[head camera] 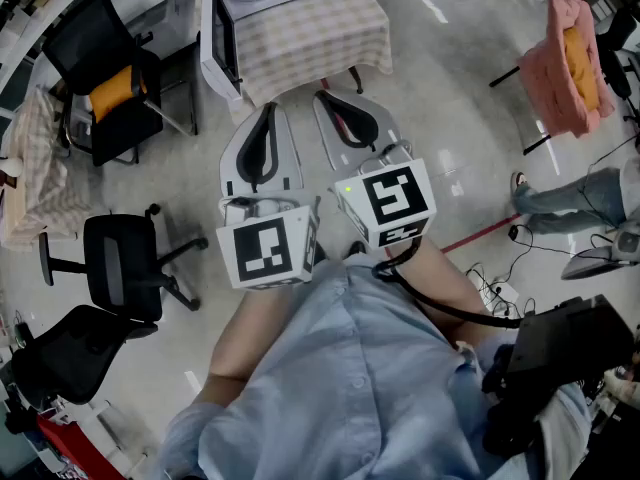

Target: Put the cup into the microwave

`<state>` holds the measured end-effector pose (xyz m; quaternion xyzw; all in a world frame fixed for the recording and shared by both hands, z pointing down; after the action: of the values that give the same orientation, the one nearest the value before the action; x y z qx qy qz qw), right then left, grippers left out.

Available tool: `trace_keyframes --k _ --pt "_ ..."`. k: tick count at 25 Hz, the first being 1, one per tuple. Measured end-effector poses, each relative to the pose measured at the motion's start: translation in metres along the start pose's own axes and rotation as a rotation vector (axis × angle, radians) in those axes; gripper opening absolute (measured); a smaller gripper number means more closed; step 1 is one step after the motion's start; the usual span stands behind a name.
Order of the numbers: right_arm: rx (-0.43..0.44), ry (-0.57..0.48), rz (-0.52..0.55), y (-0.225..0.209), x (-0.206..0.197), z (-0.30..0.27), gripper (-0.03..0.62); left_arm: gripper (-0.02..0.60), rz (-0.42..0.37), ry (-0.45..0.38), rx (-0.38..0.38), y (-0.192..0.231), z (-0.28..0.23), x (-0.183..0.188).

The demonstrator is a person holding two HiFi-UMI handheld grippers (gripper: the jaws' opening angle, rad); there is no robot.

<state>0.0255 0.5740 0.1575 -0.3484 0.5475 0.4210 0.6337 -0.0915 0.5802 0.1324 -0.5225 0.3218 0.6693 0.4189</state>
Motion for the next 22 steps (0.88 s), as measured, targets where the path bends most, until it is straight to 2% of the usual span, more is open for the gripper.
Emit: trace_keyframes --k 15,20,22 --pt "0.01 -0.048 -0.037 -0.035 0.008 0.033 0.002 0.006 -0.036 -0.013 0.001 -0.05 -0.003 0.002" --pt "0.033 -0.034 -0.059 -0.044 0.008 0.047 0.003 0.006 -0.042 0.038 0.002 -0.07 0.001 -0.007" --pt "0.033 -0.036 -0.061 -0.05 0.006 0.047 0.002 0.006 -0.059 0.032 -0.002 -0.074 -0.004 -0.007"
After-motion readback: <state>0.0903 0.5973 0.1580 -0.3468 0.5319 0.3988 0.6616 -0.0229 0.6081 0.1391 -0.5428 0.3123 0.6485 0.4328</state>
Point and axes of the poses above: the fingertips, and each gripper's own axes: z backward along the fingers, y to its left, x out of its top, the point moved 7 cm from there along z, backward along the fingers, and after that the axes turned 11 degrees about -y, right-handed, at the moved point
